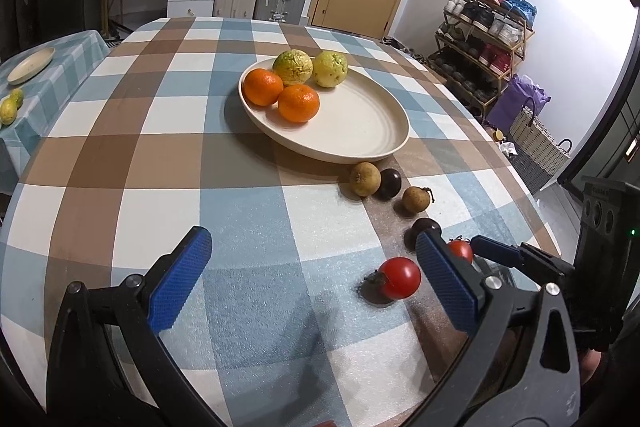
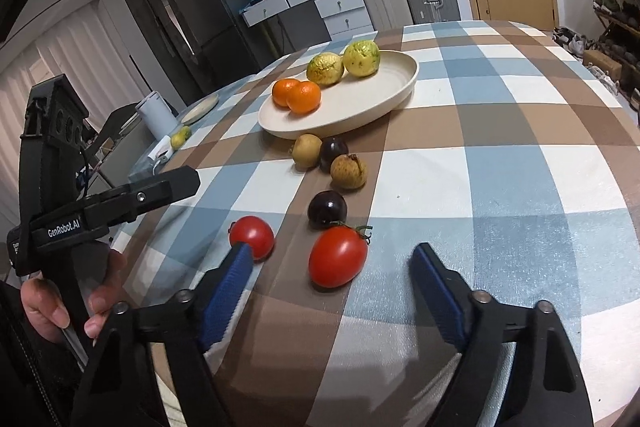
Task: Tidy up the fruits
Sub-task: 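Grasp the large red tomato with the right gripper while the left gripper grasps the other tomato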
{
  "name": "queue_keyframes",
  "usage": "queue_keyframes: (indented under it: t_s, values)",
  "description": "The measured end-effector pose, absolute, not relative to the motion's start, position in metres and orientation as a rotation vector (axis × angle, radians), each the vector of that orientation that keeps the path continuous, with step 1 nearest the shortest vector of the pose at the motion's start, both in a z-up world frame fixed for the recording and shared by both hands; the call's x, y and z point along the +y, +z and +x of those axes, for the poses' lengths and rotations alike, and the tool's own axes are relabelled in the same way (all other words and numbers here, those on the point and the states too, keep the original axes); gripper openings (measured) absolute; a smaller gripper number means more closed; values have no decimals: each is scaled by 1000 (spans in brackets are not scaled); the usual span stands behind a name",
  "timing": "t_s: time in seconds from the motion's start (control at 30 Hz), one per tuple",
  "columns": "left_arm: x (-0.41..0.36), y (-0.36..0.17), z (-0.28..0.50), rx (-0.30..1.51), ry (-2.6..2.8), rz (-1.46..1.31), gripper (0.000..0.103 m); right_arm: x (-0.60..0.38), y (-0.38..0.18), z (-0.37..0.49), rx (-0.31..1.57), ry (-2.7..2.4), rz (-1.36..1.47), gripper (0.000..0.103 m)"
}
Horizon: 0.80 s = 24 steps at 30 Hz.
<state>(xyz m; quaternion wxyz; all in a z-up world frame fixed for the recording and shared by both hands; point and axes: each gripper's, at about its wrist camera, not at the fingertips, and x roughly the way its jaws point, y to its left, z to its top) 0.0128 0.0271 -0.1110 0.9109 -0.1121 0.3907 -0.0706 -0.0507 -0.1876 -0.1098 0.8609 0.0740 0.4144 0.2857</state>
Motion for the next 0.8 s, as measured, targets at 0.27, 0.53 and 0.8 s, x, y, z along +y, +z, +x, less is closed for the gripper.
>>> queue_keyframes:
  t_s: [0.27,0.53,0.8]
  values:
    - [25,-117,16,821,-165,-242,102,-180,-110,-49,868,557,81,38]
    - [14,-121,17,843,-212,-233,102,-188,-110,-46,855,564,130,31]
    - [-5,-124,19,876,-276,-194,102,-193,-104,-45,825,570,146,31]
